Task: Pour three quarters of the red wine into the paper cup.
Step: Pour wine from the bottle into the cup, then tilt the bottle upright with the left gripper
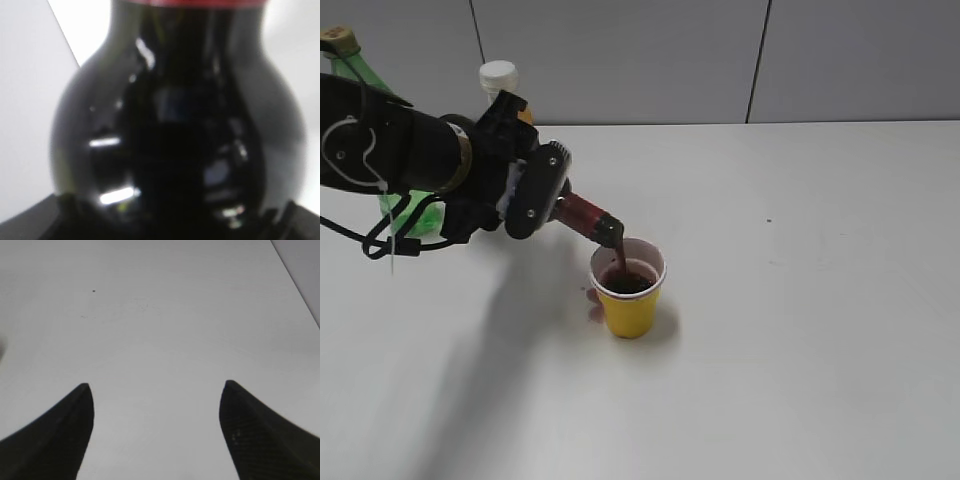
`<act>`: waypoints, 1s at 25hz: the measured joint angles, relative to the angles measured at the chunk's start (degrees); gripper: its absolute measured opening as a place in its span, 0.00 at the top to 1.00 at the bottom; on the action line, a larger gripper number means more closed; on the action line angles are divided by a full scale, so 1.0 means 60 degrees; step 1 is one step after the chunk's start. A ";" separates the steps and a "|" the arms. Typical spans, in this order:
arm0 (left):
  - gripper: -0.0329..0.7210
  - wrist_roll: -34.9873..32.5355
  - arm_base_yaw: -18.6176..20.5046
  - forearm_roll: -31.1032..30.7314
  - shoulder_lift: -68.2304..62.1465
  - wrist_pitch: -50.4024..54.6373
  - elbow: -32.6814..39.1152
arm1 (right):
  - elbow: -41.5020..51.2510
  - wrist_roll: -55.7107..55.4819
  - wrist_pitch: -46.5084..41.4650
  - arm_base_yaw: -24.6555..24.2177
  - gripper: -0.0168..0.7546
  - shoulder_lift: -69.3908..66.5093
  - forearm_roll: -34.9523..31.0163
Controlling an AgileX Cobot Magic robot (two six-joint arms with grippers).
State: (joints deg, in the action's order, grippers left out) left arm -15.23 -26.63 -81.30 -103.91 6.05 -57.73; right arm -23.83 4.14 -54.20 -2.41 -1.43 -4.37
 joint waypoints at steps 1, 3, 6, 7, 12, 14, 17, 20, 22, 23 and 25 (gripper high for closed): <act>0.23 0.0000 0.0000 0.0000 0.0000 -0.0009 0.0000 | 0.0000 0.0000 0.0000 0.0000 0.21 0.0000 0.0000; 0.23 0.0000 0.0000 0.0030 0.0000 -0.0084 0.0000 | 0.0000 0.0000 0.0000 0.0000 0.21 0.0000 0.0000; 0.23 0.0000 0.0000 0.0074 0.0000 -0.0181 0.0000 | 0.0000 0.0000 0.0000 0.0000 0.21 0.0000 -0.0008; 0.23 0.0000 0.0000 0.0074 0.0000 -0.0190 0.0000 | 0.0000 0.0000 0.0000 0.0000 0.21 0.0000 -0.0008; 0.23 0.0000 0.0000 0.0105 0.0000 -0.0233 0.0000 | 0.0000 0.0000 0.0000 0.0000 0.21 0.0000 -0.0008; 0.23 0.0000 0.0000 0.0113 0.0000 -0.0334 0.0000 | 0.0000 0.0000 0.0000 0.0000 0.21 0.0000 -0.0008; 0.23 0.0000 0.0000 0.0113 0.0000 -0.0453 0.0000 | 0.0000 0.0000 0.0000 0.0000 0.21 0.0000 -0.0008; 0.23 0.0000 -0.0008 0.0113 0.0000 -0.0462 0.0000 | 0.0000 0.0000 0.0000 0.0000 0.21 0.0000 -0.0008; 0.23 0.0000 -0.0008 0.0113 0.0000 -0.0462 0.0000 | 0.0000 0.0000 0.0000 0.0000 0.21 0.0000 -0.0008; 0.23 0.0000 -0.0008 0.0113 0.0000 -0.0462 0.0000 | 0.0000 0.0000 0.0000 0.0000 0.21 0.0000 -0.0008; 0.23 0.0000 -0.0008 0.0113 0.0000 -0.0462 0.0000 | 0.0000 0.0000 0.0000 0.0000 0.21 0.0000 -0.0008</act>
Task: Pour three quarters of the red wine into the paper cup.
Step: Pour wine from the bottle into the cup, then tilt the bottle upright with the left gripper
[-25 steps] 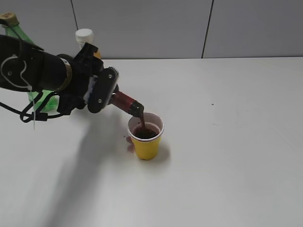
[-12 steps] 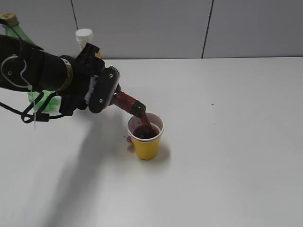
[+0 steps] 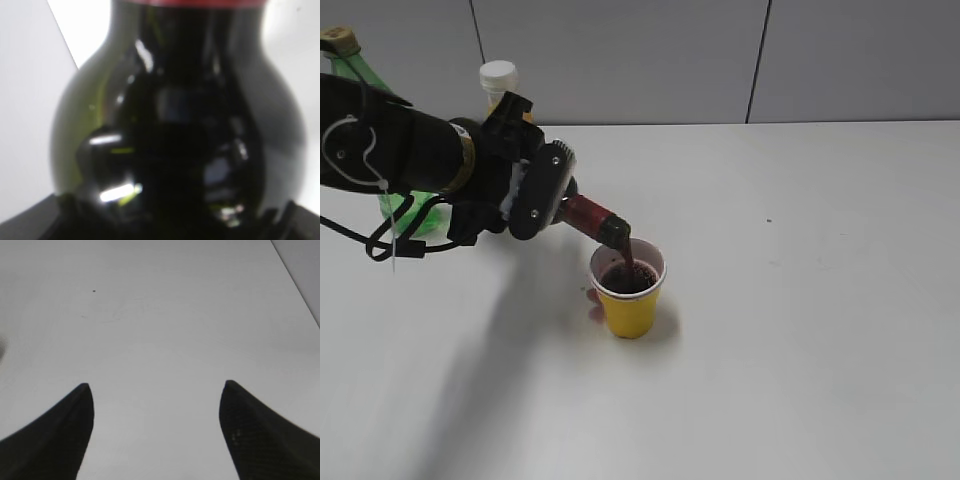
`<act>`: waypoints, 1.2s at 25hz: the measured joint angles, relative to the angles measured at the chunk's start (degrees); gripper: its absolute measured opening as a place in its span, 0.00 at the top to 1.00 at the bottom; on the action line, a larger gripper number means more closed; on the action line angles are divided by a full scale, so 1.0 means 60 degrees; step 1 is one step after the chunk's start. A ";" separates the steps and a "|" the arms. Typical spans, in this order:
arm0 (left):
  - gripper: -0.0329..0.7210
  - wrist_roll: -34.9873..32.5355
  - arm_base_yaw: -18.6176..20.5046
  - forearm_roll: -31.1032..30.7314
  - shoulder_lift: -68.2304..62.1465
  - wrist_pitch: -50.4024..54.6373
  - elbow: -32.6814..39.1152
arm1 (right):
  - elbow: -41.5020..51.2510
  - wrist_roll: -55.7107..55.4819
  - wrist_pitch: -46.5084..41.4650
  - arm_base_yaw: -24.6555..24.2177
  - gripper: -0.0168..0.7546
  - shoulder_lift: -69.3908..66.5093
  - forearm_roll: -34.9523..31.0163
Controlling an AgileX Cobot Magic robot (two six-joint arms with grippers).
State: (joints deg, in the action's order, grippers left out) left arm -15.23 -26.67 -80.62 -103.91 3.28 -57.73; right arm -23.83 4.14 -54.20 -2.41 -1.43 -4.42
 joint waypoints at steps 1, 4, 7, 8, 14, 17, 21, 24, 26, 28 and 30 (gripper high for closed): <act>0.23 0.0000 0.0000 0.0000 0.0000 0.0000 0.0000 | 0.0000 0.0000 0.0000 0.0000 0.21 0.0000 0.0000; 0.23 0.0000 0.0000 0.0000 0.0000 0.0000 0.0000 | 0.0000 0.0000 0.0000 0.0000 0.21 0.0000 0.0000; 0.23 0.0000 0.0000 0.0000 0.0000 0.0000 0.0000 | 0.0000 0.0000 0.0000 0.0000 0.21 0.0000 0.0000; 0.23 0.0000 0.0000 0.0000 0.0000 0.0000 0.0000 | 0.0000 0.0000 0.0000 0.0000 0.21 0.0000 0.0000; 0.23 0.0000 0.0000 0.0187 0.0000 -0.0020 0.0000 | 0.0000 0.0000 0.0000 0.0000 0.21 0.0000 0.0000; 0.23 0.0000 0.0000 0.0521 0.0000 -0.0217 0.0000 | 0.0000 0.0000 0.0000 0.0000 0.21 0.0000 0.0000; 0.23 0.0000 0.0000 0.1116 0.0000 -0.0772 0.0000 | 0.0000 0.0000 0.0000 0.0000 0.21 0.0000 0.0000; 0.23 0.0000 0.0000 0.1379 0.0000 -0.1033 0.0000 | 0.0000 0.0000 0.0000 0.0000 0.21 0.0000 0.0000; 0.23 0.0000 0.0000 0.1472 0.0000 -0.1080 0.0000 | 0.0000 0.0000 0.0000 0.0000 0.21 0.0000 0.0000; 0.23 0.0000 0.0000 0.1529 0.0000 -0.1087 0.0000 | 0.0000 0.0000 0.0000 0.0000 0.21 0.0000 0.0000; 0.23 0.0000 0.0000 0.1589 0.0000 -0.1087 0.0000 | 0.0000 0.0000 0.0000 0.0000 0.21 0.0000 0.0000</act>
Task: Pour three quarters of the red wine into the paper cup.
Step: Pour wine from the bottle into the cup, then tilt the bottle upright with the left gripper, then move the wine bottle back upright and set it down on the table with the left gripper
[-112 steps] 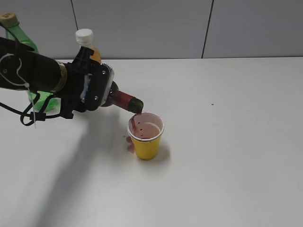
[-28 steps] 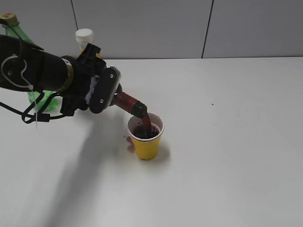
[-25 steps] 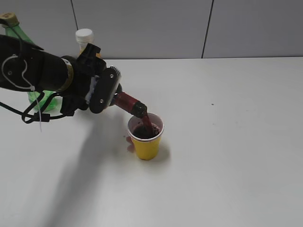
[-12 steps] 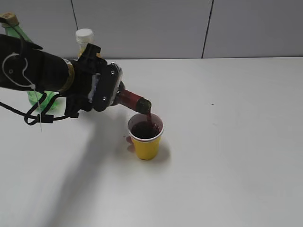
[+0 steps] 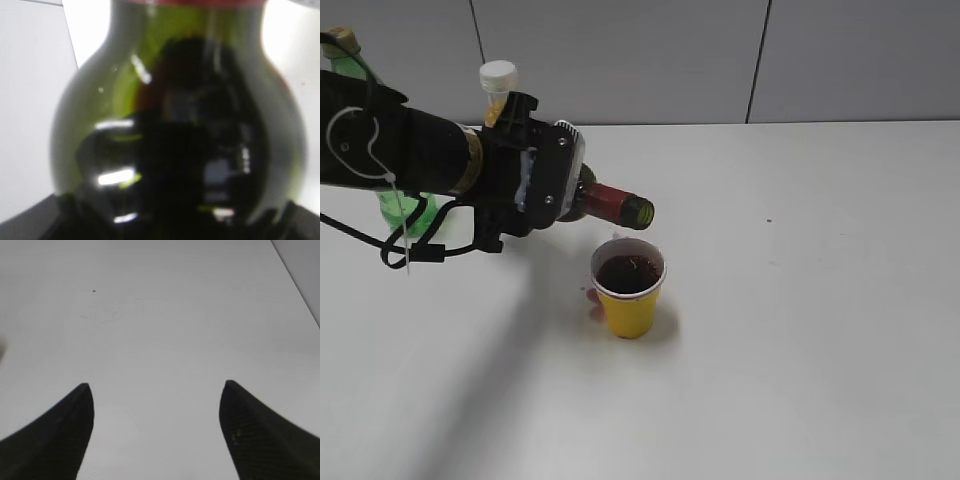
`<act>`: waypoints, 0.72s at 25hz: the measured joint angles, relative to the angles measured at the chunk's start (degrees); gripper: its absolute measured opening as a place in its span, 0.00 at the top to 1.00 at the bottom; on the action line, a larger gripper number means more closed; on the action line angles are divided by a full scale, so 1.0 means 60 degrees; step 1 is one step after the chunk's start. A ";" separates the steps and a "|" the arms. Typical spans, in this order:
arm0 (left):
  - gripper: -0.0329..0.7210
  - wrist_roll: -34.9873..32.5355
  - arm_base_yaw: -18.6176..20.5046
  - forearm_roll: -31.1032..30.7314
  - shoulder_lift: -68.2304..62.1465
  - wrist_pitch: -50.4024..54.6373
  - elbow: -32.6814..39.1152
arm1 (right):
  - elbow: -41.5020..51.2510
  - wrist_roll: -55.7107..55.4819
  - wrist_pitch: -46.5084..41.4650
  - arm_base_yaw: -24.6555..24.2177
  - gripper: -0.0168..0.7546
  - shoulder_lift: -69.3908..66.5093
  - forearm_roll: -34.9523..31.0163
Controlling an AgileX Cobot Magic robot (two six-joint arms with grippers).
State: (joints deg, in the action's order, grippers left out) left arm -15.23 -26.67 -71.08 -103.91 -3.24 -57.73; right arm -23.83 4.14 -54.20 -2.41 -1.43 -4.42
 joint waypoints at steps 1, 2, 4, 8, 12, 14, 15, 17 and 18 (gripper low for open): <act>0.23 0.0000 0.0000 0.0052 0.0000 0.0000 0.0000 | 0.0000 0.0000 0.0000 0.0000 0.21 0.0000 0.0000; 0.23 0.0000 0.0000 0.0096 0.0000 -0.0012 0.0000 | 0.0000 0.0000 0.0000 0.0000 0.21 0.0000 0.0000; 0.23 0.0000 0.0000 0.0177 0.0000 -0.0023 0.0000 | 0.0000 0.0000 0.0000 0.0000 0.21 0.0000 0.0000; 0.23 0.0000 0.0000 0.0511 0.0000 -0.0129 0.0000 | 0.0000 0.0000 0.0000 0.0000 0.21 0.0000 0.0000; 0.23 0.0484 0.0000 0.1208 0.0000 -0.0609 0.0000 | 0.0000 0.0000 0.0000 0.0000 0.21 0.0000 0.0000; 0.23 0.0795 0.0010 0.1704 0.0000 -0.0942 0.0000 | 0.0000 0.0000 0.0000 0.0000 0.21 0.0000 0.0000; 0.23 0.1008 0.0044 0.1969 0.0000 -0.1135 0.0000 | 0.0000 0.0000 0.0000 0.0000 0.21 0.0000 0.0000; 0.23 0.1563 0.0139 0.2459 0.0000 -0.1590 0.0000 | 0.0000 0.0000 0.0000 0.0000 0.21 0.0000 0.0000; 0.23 0.1881 0.0202 0.2635 0.0000 -0.1800 0.0000 | 0.0000 0.0000 0.0000 0.0000 0.21 0.0000 0.0000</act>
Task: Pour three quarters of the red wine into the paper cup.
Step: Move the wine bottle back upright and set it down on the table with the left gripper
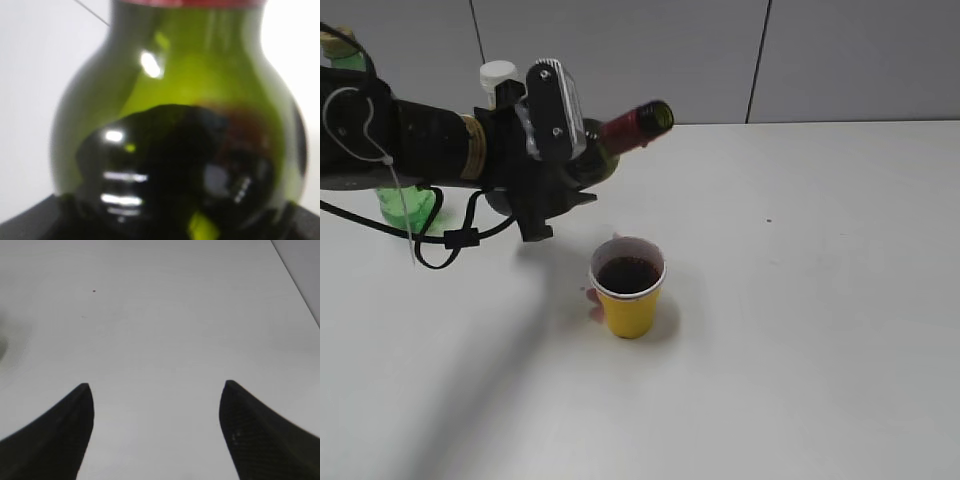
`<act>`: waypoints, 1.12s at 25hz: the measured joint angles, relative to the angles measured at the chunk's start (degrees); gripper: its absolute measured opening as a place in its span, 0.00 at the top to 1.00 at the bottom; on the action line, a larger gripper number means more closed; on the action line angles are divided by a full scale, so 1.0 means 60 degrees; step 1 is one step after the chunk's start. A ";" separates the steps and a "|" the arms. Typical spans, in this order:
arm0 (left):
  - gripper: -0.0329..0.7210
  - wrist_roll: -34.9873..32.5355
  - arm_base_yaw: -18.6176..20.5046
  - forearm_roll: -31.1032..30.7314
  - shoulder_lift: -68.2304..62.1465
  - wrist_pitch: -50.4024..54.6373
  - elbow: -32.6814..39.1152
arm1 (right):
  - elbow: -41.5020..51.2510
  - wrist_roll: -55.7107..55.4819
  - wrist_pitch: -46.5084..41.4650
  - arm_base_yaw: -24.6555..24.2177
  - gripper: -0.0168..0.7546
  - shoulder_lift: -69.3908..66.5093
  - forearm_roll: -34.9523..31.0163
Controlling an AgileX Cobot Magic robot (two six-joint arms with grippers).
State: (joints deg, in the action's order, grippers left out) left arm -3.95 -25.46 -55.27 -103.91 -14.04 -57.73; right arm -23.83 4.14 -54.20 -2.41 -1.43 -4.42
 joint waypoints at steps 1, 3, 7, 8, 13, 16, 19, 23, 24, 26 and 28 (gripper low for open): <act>0.23 0.0467 0.0077 0.0165 0.0000 -0.0282 0.0000 | 0.0000 0.0000 0.0000 0.0000 0.21 0.0000 0.0000; 0.23 0.1417 0.0248 0.0456 -0.0062 -0.0847 0.0000 | 0.0000 0.0000 0.0000 0.0000 0.21 0.0000 -0.0008; 0.23 0.2747 0.0611 0.1052 -0.0374 -0.2616 0.0273 | 0.0000 0.0000 0.0000 0.0000 0.21 0.0000 -0.0008; 0.23 0.2859 0.0692 0.1224 -0.0460 -0.3238 0.0432 | 0.0000 0.0000 0.0000 0.0000 0.21 0.0000 -0.0008; 0.23 0.2995 0.0929 0.1982 -0.1227 -0.5622 0.0827 | 0.0000 0.0000 0.0000 0.0000 0.21 0.0000 -0.0008; 0.23 0.2882 0.1034 0.2696 -0.1750 -0.6637 0.0827 | 0.0000 0.0000 0.0000 0.0000 0.21 0.0000 -0.0008; 0.23 0.2382 0.1070 0.3530 -0.2184 -0.7554 0.0827 | 0.0000 0.0000 0.0000 0.0000 0.21 0.0000 -0.0008; 0.23 0.2113 0.1070 0.4253 -0.2605 -0.8260 0.0795 | 0.0000 0.0000 0.0000 0.0000 0.21 0.0000 -0.0008; 0.23 0.2081 0.1070 0.4392 -0.2726 -0.8313 0.0757 | 0.0000 0.0000 0.0000 0.0000 0.21 0.0000 -0.0008; 0.23 0.1965 0.1070 0.4614 -0.2888 -0.8323 0.0664 | 0.0000 0.0000 0.0000 0.0000 0.21 0.0000 -0.0008; 0.23 0.1707 0.1070 0.4779 -0.2927 -0.8304 0.0628 | 0.0000 0.0000 0.0000 0.0000 0.21 0.0000 -0.0008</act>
State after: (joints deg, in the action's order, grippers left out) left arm 6.29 -19.04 -26.60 -121.47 -63.87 -53.96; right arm -23.83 4.14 -54.20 -2.41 -1.43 -4.47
